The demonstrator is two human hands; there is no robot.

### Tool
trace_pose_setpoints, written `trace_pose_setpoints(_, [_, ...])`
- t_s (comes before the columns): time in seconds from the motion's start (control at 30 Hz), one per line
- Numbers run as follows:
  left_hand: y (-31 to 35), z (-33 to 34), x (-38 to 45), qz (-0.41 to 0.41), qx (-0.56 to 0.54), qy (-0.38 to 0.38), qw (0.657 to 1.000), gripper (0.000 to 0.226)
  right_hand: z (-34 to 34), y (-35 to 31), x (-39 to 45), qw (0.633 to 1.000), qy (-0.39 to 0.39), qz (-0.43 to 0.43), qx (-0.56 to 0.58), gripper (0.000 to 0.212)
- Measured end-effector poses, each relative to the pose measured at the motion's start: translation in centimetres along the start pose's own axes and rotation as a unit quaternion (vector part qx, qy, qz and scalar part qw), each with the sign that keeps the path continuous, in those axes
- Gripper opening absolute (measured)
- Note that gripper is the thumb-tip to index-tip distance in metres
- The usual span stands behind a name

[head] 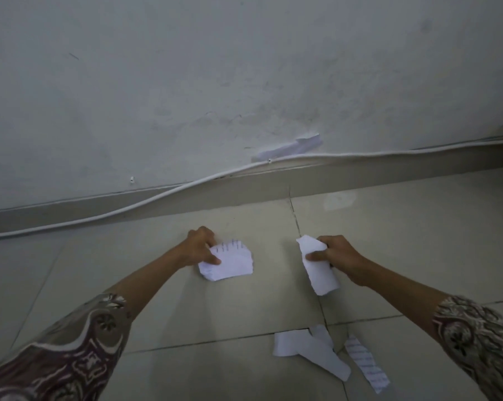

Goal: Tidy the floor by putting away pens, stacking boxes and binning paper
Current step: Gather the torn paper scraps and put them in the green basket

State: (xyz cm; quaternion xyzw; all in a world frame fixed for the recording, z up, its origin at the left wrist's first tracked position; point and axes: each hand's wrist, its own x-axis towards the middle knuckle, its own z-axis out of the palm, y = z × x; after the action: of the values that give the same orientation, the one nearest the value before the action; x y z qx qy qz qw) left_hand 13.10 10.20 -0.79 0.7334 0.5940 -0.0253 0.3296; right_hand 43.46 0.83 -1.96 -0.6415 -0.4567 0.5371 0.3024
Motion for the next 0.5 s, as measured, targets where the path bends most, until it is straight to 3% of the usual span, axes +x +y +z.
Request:
trace_pose_setpoints(0.07, [-0.6, 0.3, 0.2, -0.008, 0.066, -0.037, 0.997, 0.078, 0.7, -0.8, 0.4, 0.999, -0.021, -0.001, 0.029, 0.009])
trace_pose_setpoints(0.13, [-0.8, 0.6, 0.7, -0.016, 0.094, -0.049, 0.994, 0.074, 1.3, -1.2, 0.8, 0.999, -0.038, -0.001, 0.036, 0.008])
trace_pose_setpoints(0.2, [-0.7, 0.8, 1.4, -0.027, 0.107, -0.035, 0.993, 0.053, 1.7, -1.4, 1.1, 0.998, -0.054, -0.002, 0.034, 0.005])
trace_pose_setpoints(0.27, [-0.7, 0.8, 2.0, -0.019, 0.115, -0.011, 0.993, 0.016, 2.0, -1.5, 1.2, 0.998, -0.066, -0.007, 0.02, 0.005])
trace_pose_setpoints(0.37, [-0.7, 1.0, 2.6, 0.0, 0.11, -0.01, 0.994, 0.049, 2.3, -1.5, 0.9, 0.996, -0.085, -0.012, -0.02, 0.009])
trace_pose_setpoints(0.5, [-0.4, 1.0, 2.2, 0.007, 0.077, 0.01, 0.997, 0.054, 3.2, -1.4, -0.7, 0.98, -0.176, -0.015, -0.095, 0.014])
